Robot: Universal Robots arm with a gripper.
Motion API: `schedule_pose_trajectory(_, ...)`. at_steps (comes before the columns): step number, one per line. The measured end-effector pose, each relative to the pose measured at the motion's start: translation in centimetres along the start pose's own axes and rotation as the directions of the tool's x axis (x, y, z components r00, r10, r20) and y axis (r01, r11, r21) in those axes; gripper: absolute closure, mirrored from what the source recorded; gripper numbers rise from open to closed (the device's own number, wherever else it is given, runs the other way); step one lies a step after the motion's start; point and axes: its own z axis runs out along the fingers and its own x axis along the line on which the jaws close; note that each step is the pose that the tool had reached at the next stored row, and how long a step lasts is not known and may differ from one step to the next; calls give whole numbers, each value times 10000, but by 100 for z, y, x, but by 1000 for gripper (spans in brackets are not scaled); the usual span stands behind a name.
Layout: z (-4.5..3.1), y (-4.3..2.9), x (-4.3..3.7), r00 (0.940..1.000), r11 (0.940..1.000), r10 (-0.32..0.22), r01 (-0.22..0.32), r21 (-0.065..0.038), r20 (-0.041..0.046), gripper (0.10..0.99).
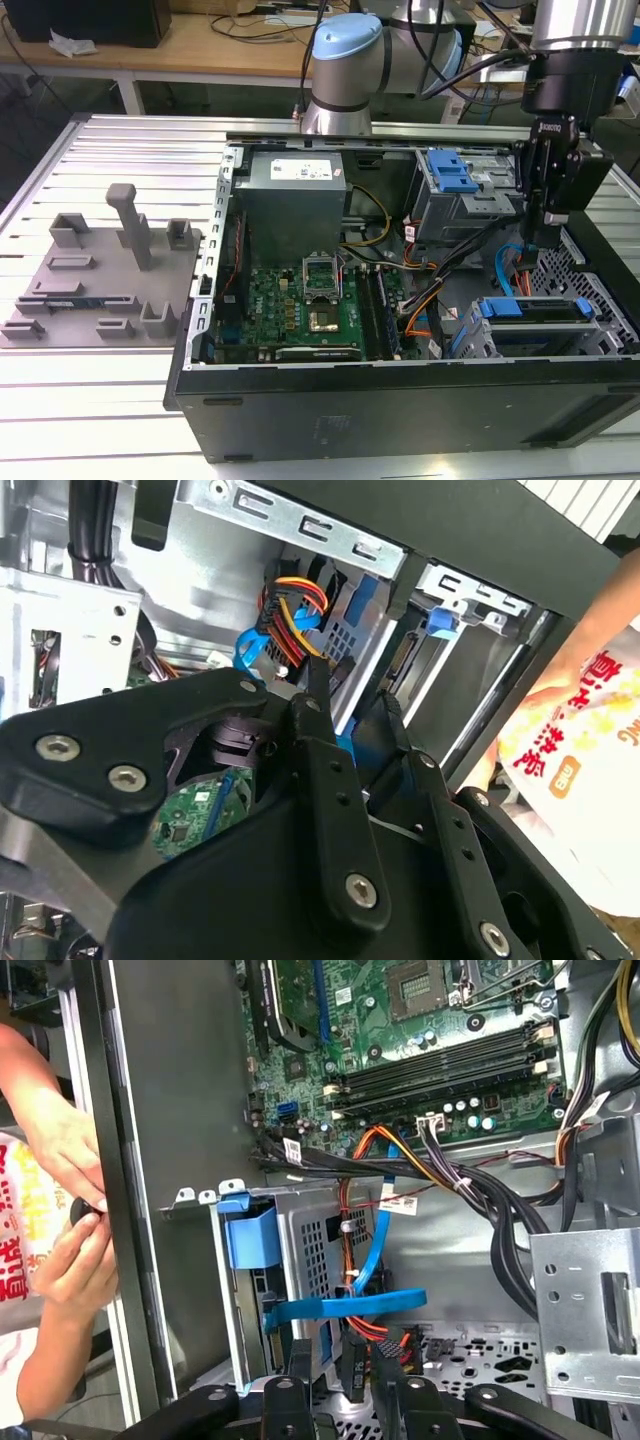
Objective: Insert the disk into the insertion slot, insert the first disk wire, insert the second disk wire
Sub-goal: 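Insert the first disk wire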
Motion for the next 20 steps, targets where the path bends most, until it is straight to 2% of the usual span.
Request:
schedule_pose_trajectory(3,6,-13,-5,10000,10000,1,-1,0,-1,733)
schedule_pose_trajectory(6,12,-15,-9,10000,10000,1,-1,0,-3,918)
schedule_pose_trajectory(11,16,-15,-8,10000,10000,0,0,-1,2,922)
schedule_pose_trajectory(12,24,-17,6,10000,10000,-1,1,-4,34,922)
schedule_pose_trajectory(16,52,-27,87,9993,10000,6,-4,-52,383,922)
schedule_pose_trajectory(19,41,-37,155,9984,10000,10,-5,-78,570,922)
schedule_pose_trajectory(20,34,-41,185,9978,10000,11,-5,-91,665,922)
